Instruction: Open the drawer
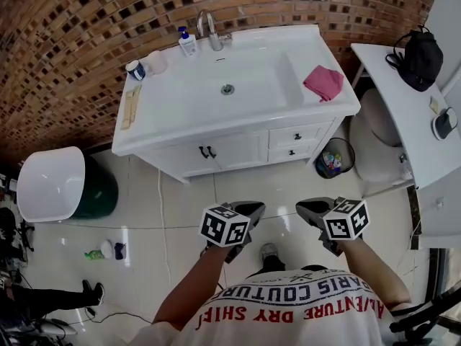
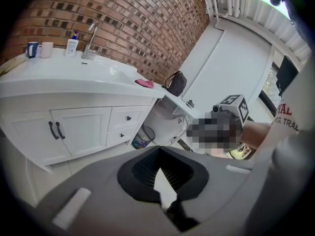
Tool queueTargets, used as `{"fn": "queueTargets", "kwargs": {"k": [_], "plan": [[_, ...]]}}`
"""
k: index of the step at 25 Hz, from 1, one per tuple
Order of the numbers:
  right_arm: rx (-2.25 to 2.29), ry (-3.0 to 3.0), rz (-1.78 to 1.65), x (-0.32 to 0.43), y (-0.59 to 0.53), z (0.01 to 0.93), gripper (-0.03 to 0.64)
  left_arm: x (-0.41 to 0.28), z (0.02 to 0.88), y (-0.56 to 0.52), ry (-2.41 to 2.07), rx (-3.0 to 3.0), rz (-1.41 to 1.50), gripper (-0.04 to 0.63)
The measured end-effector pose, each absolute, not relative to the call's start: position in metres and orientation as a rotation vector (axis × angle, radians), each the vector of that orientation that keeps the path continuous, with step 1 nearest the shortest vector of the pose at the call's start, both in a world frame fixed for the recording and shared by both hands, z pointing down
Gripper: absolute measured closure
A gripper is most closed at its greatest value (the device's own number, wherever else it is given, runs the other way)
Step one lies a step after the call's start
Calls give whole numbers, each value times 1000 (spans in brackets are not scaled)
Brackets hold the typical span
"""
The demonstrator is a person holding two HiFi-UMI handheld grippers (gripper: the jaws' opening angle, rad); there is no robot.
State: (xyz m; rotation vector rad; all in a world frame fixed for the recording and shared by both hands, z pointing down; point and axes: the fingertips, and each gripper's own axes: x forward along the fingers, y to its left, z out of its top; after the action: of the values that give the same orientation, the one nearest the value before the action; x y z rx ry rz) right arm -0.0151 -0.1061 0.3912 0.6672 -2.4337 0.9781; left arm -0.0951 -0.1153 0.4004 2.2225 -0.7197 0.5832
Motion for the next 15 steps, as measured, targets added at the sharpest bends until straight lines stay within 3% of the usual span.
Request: {"fn": "queueTargets", "kwargs": {"k": [15], "plan": [[613,-2410,911,5,-144,430,611,-78,438,-150,-709,2160,579,609]]}}
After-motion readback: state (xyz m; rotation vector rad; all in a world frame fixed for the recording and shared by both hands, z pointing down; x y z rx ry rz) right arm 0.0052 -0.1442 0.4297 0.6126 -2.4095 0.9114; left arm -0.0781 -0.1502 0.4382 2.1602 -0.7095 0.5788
